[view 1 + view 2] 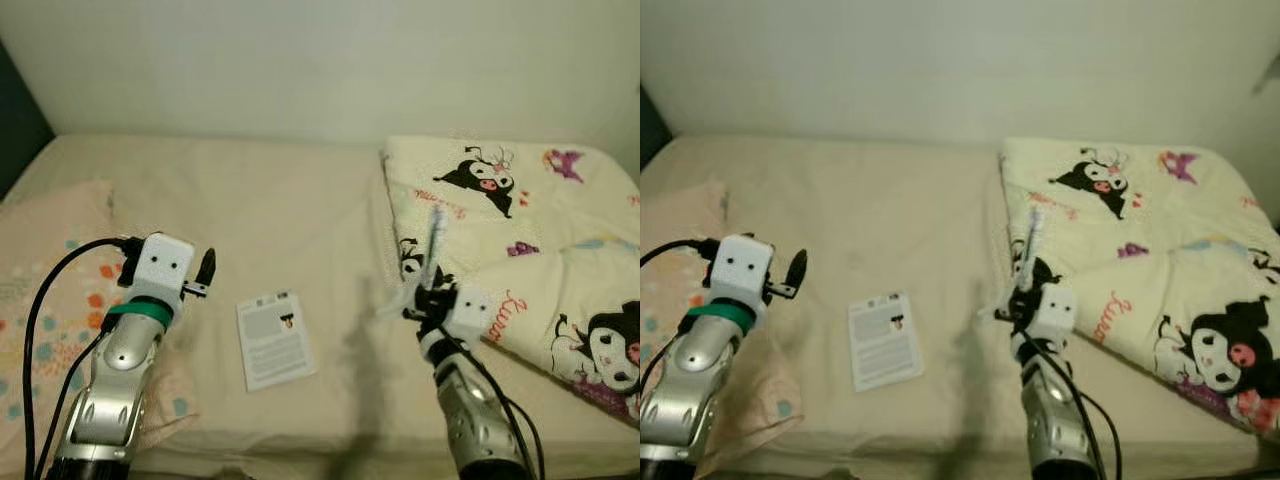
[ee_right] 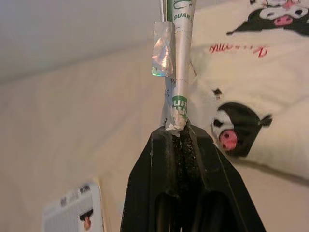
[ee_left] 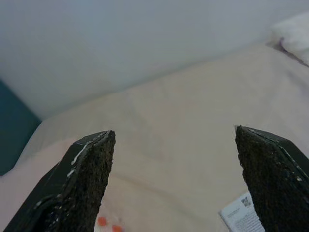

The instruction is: Clean up the room

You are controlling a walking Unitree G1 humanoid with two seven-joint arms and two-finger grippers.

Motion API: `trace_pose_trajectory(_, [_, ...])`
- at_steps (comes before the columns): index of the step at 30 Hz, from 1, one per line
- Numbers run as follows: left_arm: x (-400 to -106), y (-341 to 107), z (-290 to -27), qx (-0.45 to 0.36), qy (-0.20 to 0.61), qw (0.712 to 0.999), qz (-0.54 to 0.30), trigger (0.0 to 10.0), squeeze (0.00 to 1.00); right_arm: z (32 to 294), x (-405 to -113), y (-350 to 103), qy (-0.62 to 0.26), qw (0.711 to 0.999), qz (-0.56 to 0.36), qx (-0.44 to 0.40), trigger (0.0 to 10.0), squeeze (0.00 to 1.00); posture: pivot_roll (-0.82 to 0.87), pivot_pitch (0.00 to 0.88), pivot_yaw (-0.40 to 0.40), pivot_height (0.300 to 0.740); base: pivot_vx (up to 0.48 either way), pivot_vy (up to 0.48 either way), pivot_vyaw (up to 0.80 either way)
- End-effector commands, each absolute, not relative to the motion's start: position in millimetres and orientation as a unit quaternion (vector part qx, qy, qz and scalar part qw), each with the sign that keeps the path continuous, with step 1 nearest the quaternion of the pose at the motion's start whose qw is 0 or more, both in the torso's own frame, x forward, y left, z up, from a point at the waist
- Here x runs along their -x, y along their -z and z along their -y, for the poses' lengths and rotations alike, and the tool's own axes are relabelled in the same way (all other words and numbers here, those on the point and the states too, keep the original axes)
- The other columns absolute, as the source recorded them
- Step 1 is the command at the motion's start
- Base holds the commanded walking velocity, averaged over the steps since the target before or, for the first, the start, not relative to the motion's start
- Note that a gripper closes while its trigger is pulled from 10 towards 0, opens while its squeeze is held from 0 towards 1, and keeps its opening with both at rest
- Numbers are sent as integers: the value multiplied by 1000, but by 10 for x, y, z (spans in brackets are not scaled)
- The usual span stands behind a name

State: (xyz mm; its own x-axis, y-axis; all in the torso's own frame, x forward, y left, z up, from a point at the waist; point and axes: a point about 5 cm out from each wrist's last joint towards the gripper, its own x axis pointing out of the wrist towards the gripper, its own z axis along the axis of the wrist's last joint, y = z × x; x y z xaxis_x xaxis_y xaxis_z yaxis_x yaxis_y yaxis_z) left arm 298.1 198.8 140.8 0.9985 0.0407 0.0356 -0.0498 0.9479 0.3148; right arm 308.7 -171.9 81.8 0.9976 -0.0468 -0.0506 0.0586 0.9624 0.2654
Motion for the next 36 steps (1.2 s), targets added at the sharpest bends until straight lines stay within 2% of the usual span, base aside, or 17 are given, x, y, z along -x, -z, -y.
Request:
trace_pose_trajectory(1, [-2833, -939, -1983, -141, -23, 988, -54, 10000, 0, 1684, -3005, -658, 37, 988, -50, -144, 10000, 0, 160, 0, 18, 728, 0, 0, 0])
trace_pose_trajectory(4, [-2772, -781, -1889, -142, -6, 987, -75, 10000, 0, 1652, -2993, -641, 36, 988, -54, -138, 10000, 0, 151, 0, 10, 740, 0, 0, 0])
trace_pose_trajectory(13, [-2858, -739, -1721, -155, 39, 984, -81, 10000, 0, 1656, -2960, -678, 53, 988, -48, -137, 10000, 0, 120, 0, 4, 740, 0, 0, 0])
trace_pose_trajectory(26, [-2879, -803, -1669, -145, 31, 987, -59, 10000, 0, 1697, -2872, -575, 52, 990, -70, -108, 10000, 0, 126, 0, 0, 740, 0, 0, 0])
trace_pose_trajectory(30, [-2854, -754, -1578, -143, 58, 986, -65, 10000, 0, 1655, -2871, -569, 46, 991, -72, -103, 10000, 0, 125, 0, -9, 740, 0, 0, 0])
trace_pose_trajectory(36, [-2849, -749, -1551, -142, 58, 986, -60, 10000, 0, 1684, -2886, -580, 47, 991, -76, -98, 10000, 0, 131, 0, -18, 740, 0, 0, -72])
